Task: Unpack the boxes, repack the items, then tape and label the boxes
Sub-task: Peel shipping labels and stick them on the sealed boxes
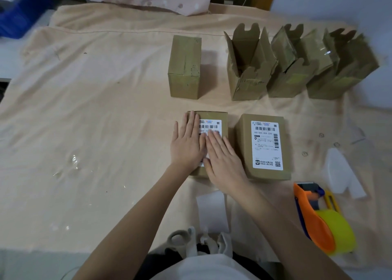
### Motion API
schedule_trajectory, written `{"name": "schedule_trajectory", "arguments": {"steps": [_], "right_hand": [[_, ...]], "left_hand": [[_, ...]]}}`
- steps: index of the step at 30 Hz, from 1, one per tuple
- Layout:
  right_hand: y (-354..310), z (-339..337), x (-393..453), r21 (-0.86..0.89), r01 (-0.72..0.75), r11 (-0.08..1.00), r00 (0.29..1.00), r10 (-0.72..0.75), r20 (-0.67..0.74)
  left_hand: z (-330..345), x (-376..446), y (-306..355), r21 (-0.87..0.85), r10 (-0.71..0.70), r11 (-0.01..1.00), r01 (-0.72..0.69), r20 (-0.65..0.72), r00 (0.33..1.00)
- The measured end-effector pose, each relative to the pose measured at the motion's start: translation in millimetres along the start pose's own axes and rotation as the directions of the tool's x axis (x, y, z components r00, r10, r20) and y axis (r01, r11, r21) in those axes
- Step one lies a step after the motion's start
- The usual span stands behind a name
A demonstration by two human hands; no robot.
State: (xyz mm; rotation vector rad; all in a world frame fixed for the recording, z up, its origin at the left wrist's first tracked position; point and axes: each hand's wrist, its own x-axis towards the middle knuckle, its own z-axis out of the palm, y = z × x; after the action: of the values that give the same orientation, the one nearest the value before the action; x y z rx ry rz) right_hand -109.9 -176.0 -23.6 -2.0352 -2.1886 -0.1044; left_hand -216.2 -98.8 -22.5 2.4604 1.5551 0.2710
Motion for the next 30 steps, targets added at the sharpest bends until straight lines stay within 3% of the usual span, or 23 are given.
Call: {"name": "schedule_trajectory", "arguments": {"steps": [9,16,19,27,30], "right_hand": [[1,-10,-41,-0.050,0.095,0.994,0.994,-0.091,0.065],[-6,-10,-52,-0.050,-0.040,0.998,0.995,0.044,0.091],[-9,-7,-52,-0.086,-0.047,0.995,0.994,0.055,0.099],[-13,-3,-53,-0.085,-0.072,0.994,0.991,0.081,0.105],[-16,-3,-55,-0.050,-0.098,0.994,0.991,0.102,0.086]], "left_hand": [[-3,-1,0,0.029,0.028,0.999,-0.029,0.029,0.999],[-1,-21,-1,0.063,0.257,0.964,-0.257,0.005,0.966],[-1,-35,-5,0.058,0.294,0.954,-0.296,0.038,0.955],[-1,-63,-17,0.068,0.241,0.968,-0.243,0.038,0.970],[-1,-73,-16,0.045,0.141,0.989,-0.142,0.020,0.990]]}}
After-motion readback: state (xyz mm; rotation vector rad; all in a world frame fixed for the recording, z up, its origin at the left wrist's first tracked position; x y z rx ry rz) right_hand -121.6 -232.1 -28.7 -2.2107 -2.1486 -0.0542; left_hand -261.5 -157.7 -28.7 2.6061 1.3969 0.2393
